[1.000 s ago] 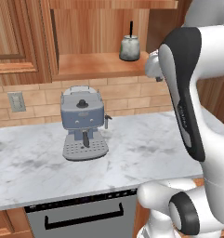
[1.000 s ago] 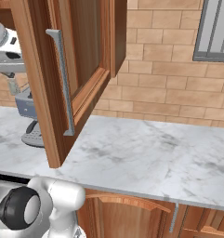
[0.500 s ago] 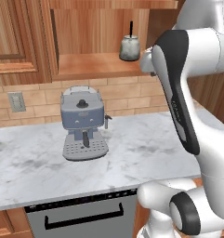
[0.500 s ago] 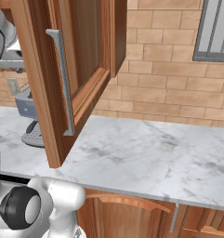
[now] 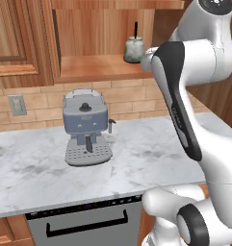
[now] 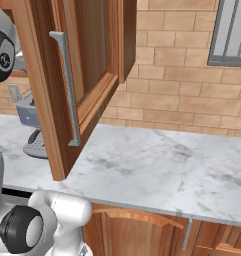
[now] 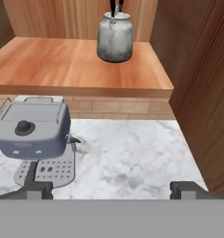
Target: Open the cabinet, pick the kettle from the cabinet, and place it in the sink.
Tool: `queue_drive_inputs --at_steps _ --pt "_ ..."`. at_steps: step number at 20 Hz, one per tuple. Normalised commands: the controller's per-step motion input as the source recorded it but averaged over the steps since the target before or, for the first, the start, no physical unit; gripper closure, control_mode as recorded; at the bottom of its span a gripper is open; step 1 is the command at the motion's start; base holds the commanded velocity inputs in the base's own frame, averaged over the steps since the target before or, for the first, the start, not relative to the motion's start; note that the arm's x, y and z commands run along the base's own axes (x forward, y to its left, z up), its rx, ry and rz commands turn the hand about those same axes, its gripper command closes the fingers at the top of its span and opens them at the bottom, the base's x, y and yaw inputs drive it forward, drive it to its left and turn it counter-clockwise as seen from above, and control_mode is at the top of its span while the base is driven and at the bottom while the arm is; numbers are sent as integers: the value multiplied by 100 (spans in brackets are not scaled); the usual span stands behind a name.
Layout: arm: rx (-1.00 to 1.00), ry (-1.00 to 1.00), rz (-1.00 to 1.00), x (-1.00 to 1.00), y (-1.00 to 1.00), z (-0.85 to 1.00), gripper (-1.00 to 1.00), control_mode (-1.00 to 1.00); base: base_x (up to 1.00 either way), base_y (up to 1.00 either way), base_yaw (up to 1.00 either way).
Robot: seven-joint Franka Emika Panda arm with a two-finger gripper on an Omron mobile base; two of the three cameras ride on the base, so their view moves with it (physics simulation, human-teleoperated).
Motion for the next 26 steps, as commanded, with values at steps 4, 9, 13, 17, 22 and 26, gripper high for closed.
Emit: queue_drive_inputs --at_steps 4,9,13,17,22,26 --pt "0 -7 0 32 0 8 -100 -100 0 0 0" --pt "0 -11 0 25 0 8 -100 -100 0 0 0" --pt "0 -2 0 23 -1 11 -100 -100 0 0 0" --pt "0 -9 0 22 0 10 -100 -100 0 0 0" --pt "0 -7 0 21 0 8 -100 -100 0 0 0" --pt "0 -5 0 24 0 13 -100 -100 0 0 0"
